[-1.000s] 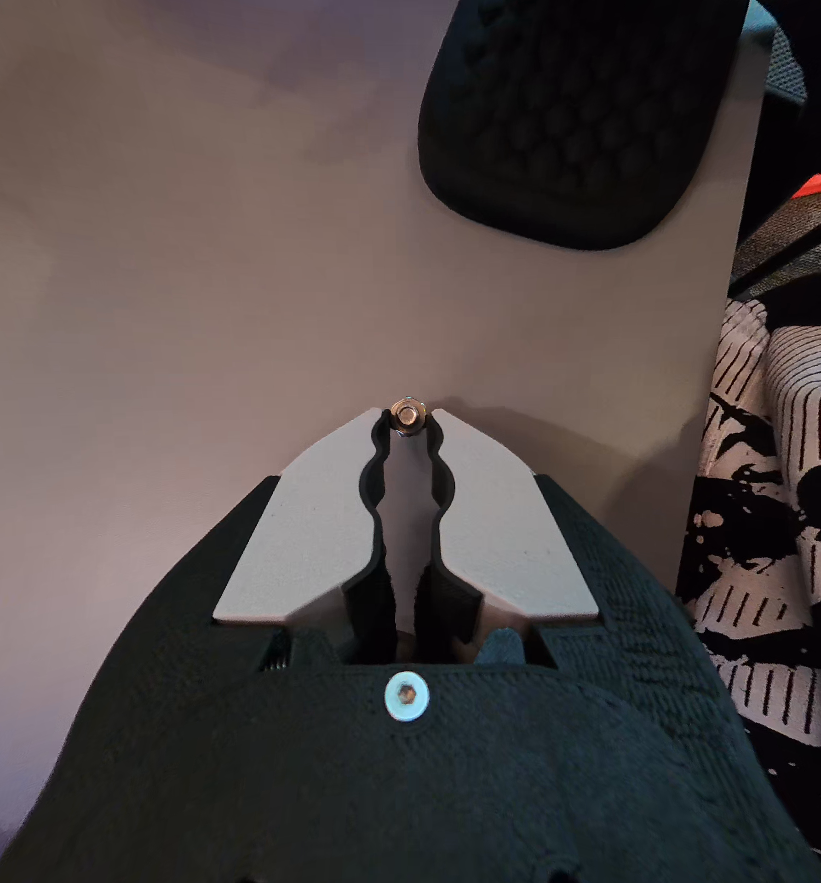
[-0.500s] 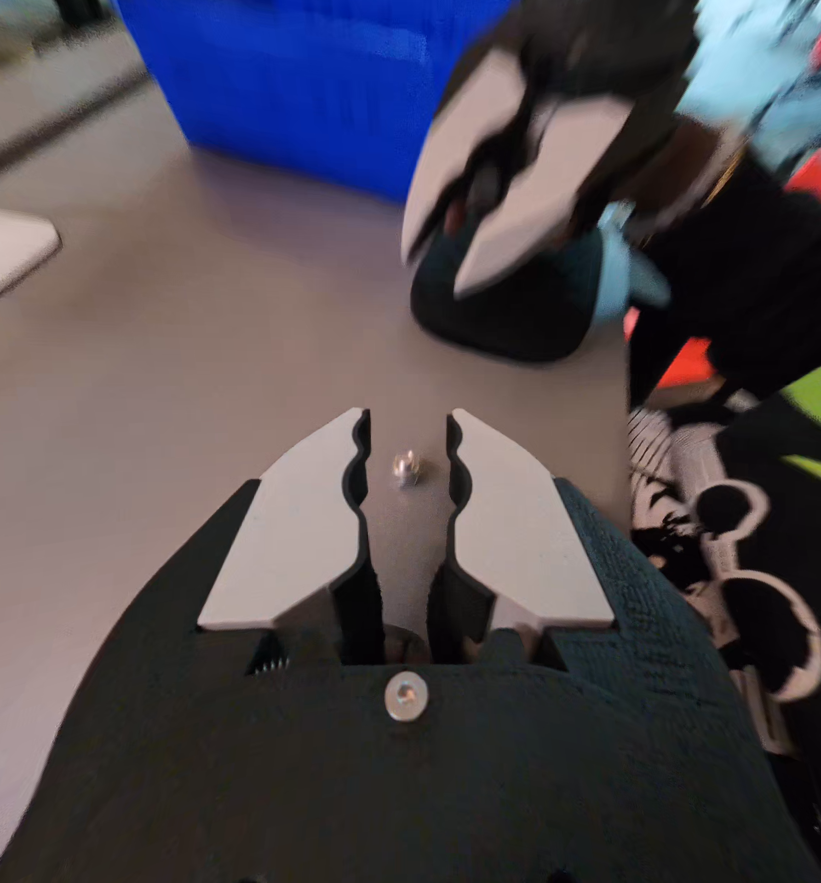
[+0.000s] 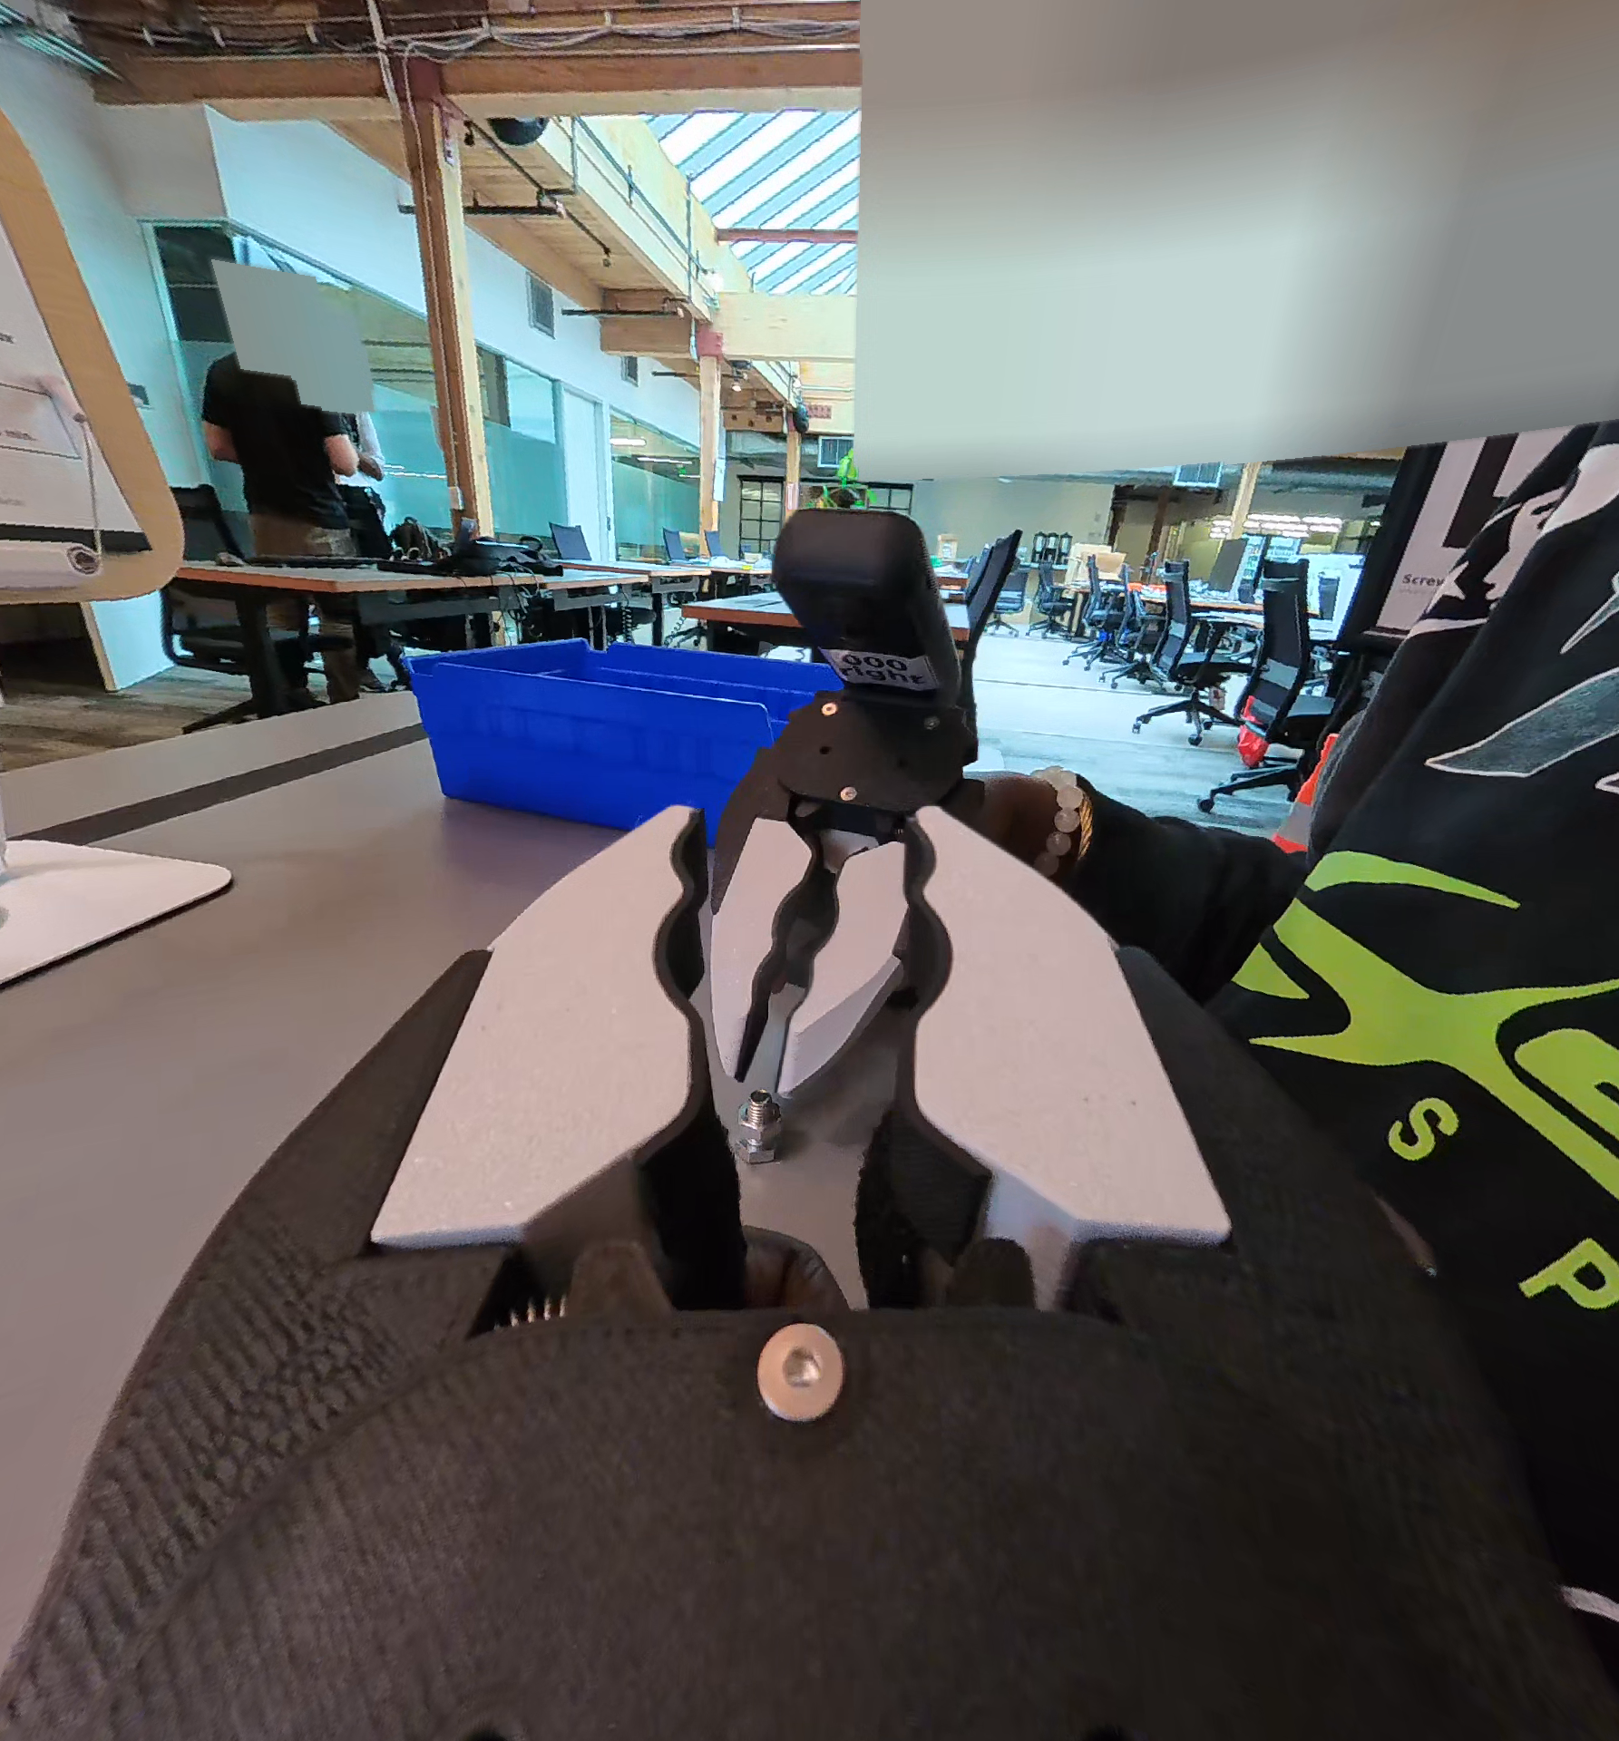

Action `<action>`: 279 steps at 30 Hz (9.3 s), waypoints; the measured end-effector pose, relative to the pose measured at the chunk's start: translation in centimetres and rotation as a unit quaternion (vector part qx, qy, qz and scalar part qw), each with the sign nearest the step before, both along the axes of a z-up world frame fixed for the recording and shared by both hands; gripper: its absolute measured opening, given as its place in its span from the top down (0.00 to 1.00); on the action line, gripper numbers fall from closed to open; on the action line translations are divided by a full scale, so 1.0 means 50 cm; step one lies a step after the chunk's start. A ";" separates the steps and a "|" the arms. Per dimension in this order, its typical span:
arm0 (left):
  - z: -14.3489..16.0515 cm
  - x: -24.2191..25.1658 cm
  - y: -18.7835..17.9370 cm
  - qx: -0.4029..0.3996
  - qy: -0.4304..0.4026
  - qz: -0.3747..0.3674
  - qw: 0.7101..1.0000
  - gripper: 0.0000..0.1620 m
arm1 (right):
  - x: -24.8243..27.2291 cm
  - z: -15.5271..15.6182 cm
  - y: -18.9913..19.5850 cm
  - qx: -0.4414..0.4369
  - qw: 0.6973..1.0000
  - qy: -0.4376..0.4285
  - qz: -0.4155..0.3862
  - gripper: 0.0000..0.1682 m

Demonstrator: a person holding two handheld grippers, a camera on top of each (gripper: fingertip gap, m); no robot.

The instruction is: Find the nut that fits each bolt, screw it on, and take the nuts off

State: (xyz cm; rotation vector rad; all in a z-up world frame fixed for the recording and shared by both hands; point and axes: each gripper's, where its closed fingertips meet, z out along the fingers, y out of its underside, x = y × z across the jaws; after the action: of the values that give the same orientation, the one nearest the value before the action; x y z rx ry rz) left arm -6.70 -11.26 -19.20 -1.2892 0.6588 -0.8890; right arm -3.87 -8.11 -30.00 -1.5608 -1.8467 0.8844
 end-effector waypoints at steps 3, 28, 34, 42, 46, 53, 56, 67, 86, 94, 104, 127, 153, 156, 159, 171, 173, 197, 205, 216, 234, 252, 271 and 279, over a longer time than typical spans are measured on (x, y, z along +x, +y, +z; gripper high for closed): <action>0.001 -0.001 0.000 0.000 -0.002 0.001 1.000 0.75 | 0.000 -0.008 -0.001 -0.001 1.000 -0.013 0.003 0.94; -0.059 0.068 0.062 -0.018 0.163 0.126 0.978 0.81 | -0.005 0.204 -0.024 -0.020 0.994 0.105 -0.003 0.95; -0.060 0.059 0.080 -0.005 0.183 0.193 0.964 0.82 | -0.019 0.202 -0.011 -0.042 0.992 0.109 -0.050 0.95; -0.063 0.054 0.092 0.005 0.202 0.238 0.950 0.86 | -0.028 0.206 -0.003 -0.064 0.987 0.122 -0.076 0.95; -0.063 0.053 0.094 0.003 0.201 0.242 0.949 0.91 | -0.028 0.207 -0.004 -0.065 0.987 0.127 -0.079 0.96; -0.044 0.065 0.077 -0.010 0.132 0.183 0.974 0.91 | -0.033 0.229 -0.016 -0.057 0.980 0.182 -0.052 0.87; -0.026 0.081 0.057 -0.038 0.049 0.103 0.993 0.91 | -0.039 0.239 -0.020 -0.038 0.968 0.243 -0.043 0.70; -0.017 0.100 0.030 -0.047 -0.001 0.014 0.999 0.91 | -0.057 0.228 -0.042 -0.088 0.945 0.314 -0.028 0.75; -0.016 0.097 0.030 -0.046 -0.009 0.009 0.999 0.91 | -0.012 0.255 -0.046 -0.117 0.926 0.358 -0.006 0.78; -0.020 0.102 0.028 -0.043 0.000 0.006 0.999 0.91 | -0.045 0.237 -0.051 -0.121 0.932 0.342 -0.009 0.79; -0.017 0.100 0.027 -0.040 -0.007 0.004 0.999 0.91 | 0.009 0.242 -0.014 -0.099 0.928 0.356 -0.038 0.96; -0.020 0.102 0.028 -0.039 0.000 0.006 0.999 0.91 | -0.015 0.236 -0.044 -0.124 0.929 0.349 -0.007 0.83; -0.025 0.106 0.027 -0.036 0.010 0.006 0.999 0.91 | -0.030 0.238 -0.051 -0.132 0.928 0.348 -0.002 0.83; -0.024 0.105 0.027 -0.038 0.007 0.005 0.999 0.91 | -0.016 0.239 -0.047 -0.132 0.928 0.349 -0.002 0.84; -0.023 0.104 0.028 -0.039 0.005 0.005 0.999 0.91 | 0.000 0.240 -0.040 -0.127 0.927 0.353 -0.007 0.86; -0.026 0.106 0.028 -0.037 0.011 0.006 0.999 0.91 | 0.004 0.248 -0.037 -0.122 0.924 0.361 -0.014 0.81; -0.027 0.108 0.027 -0.036 0.014 0.007 0.999 0.91 | -0.009 0.245 -0.042 -0.121 0.926 0.357 -0.013 0.77; -0.025 0.106 0.026 -0.036 0.011 0.007 0.999 0.91 | 0.019 0.246 -0.023 -0.106 0.924 0.366 -0.028 0.91; -0.027 0.107 0.026 -0.035 0.015 0.008 0.999 0.91 | -0.015 0.246 -0.045 -0.126 0.924 0.362 -0.014 0.77; -0.025 0.107 0.026 -0.034 0.013 0.007 0.999 0.91 | -0.021 0.241 -0.043 -0.125 0.927 0.354 -0.017 0.81; -0.026 0.108 0.025 -0.036 0.014 0.005 0.999 0.91 | 0.002 0.251 -0.036 -0.118 0.925 0.361 -0.020 0.78; -0.024 0.107 0.025 -0.037 0.009 0.003 0.999 0.91 | 0.006 0.244 -0.029 -0.115 0.927 0.357 -0.022 0.85; -0.026 0.109 0.025 -0.035 0.013 0.003 0.999 0.91 | -0.017 0.247 -0.046 -0.126 0.926 0.356 -0.011 0.77; -0.025 0.108 0.025 -0.035 0.013 0.003 0.999 0.91 | -0.025 0.239 -0.045 -0.120 0.930 0.348 -0.014 0.79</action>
State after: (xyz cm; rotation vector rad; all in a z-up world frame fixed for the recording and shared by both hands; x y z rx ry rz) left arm -1.28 -10.03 -20.46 -1.3660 0.6488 -0.8988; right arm -5.13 -10.37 -18.06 -1.1694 -1.2340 1.4648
